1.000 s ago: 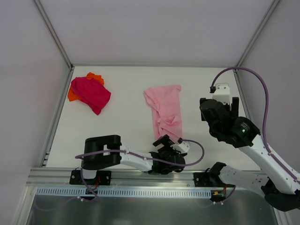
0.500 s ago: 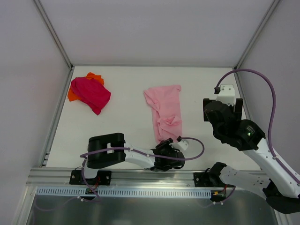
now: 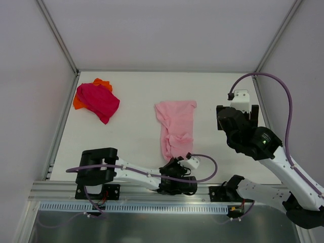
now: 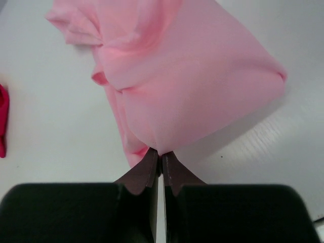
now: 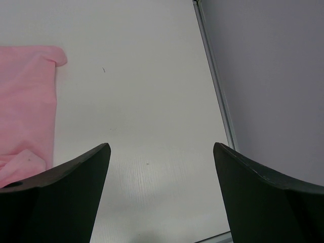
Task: Fold and stack the t-shirts
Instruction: Grab one side of the 2/3 rectangular tshirt with left arm
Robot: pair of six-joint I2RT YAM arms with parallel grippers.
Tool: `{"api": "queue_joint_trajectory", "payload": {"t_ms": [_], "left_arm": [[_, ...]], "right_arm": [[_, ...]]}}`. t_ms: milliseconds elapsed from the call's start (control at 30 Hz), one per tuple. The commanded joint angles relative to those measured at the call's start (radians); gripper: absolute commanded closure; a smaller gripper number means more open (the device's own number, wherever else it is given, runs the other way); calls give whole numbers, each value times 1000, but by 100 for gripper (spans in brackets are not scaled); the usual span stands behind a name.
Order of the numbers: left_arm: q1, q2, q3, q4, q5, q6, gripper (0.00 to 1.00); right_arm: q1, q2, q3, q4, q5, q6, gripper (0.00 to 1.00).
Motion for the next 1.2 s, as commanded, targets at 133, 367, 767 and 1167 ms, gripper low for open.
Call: {"api": "queue_joint_trajectory", "payload": {"t_ms": [133,367,767,1167], "left_arm": [[-102,-1,181,-656,-197,-589,100],[-114,36,318,-1131,-285,-1009,100],[-33,-68,234,-838,-339,-839,100],[137,-214,-69,331,83,187,100]], "right_arm": [[-3,-4,6,23,7,-4,12],[0,4,6,21,-13,2,12],[13,7,12,10,-16,5,13],[11,2,52,-45,59,20,14]]}}
